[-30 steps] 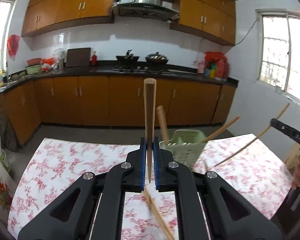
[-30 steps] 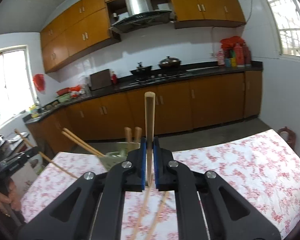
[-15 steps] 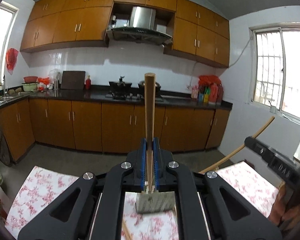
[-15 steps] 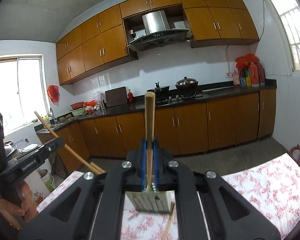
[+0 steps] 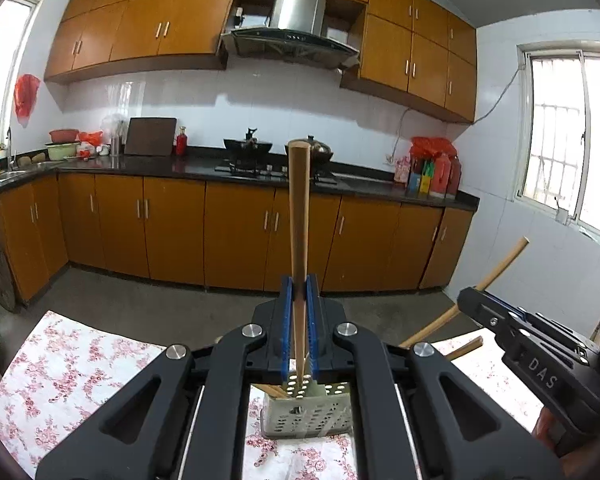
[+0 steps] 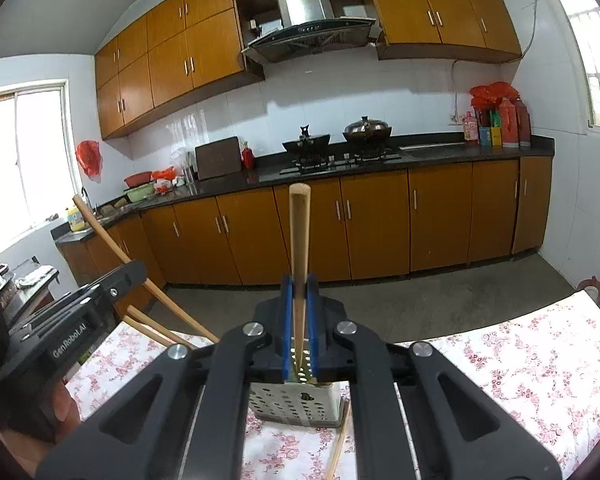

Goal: Organize utensils
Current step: 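Lower the chopsticks into the green holder and open both grippers, then move both open grippers back down to the chopsticks on the tablecloth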

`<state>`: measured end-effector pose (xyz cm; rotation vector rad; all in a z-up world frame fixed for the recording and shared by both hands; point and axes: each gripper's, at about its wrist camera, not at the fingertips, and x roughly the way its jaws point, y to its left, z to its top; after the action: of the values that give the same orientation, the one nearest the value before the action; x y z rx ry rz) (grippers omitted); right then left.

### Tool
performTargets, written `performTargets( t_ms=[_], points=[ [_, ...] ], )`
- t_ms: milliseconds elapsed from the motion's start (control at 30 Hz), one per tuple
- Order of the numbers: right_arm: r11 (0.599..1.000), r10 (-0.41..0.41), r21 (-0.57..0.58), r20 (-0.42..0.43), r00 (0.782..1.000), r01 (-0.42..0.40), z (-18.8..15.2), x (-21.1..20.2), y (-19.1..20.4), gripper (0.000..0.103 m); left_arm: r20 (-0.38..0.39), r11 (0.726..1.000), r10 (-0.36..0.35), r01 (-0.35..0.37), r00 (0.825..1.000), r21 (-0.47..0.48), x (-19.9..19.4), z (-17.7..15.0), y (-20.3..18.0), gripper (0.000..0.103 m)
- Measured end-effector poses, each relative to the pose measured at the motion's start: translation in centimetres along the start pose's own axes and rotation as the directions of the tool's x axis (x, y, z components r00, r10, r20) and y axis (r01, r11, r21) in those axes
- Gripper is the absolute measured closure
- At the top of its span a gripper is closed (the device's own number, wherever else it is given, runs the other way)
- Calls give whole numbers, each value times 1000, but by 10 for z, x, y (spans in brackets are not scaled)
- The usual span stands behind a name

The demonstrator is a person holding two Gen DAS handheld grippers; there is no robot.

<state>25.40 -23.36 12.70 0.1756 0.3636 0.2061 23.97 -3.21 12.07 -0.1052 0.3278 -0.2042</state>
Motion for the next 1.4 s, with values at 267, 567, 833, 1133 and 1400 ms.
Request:
performTargets(
  t_ms=[267,567,833,1133,1400],
  points=[
    [1000,-6,13,-58,998,6,-13,19,-3,93,-81,1000,-4,4,997,9,16,-8,1,95],
    [999,-35,34,-27,999,36,-9,-7,-11,88,-66,1000,29,-29,997,2,-7,2,6,69],
    [995,-82,53,-17,996,83,-23,-57,-27,82,-57,998,66,-65,996,14,-50,1,10,68],
    [985,-151,62,-164,975,163,-98,-73,-60,82,-134,993,114,-111,984,30,-77,-51,35,64],
    [979,-147,78,-369,918,188,-180,-20,-69,82,-288,980,198,-191,937,53,-45,-118,61,64]
  ],
)
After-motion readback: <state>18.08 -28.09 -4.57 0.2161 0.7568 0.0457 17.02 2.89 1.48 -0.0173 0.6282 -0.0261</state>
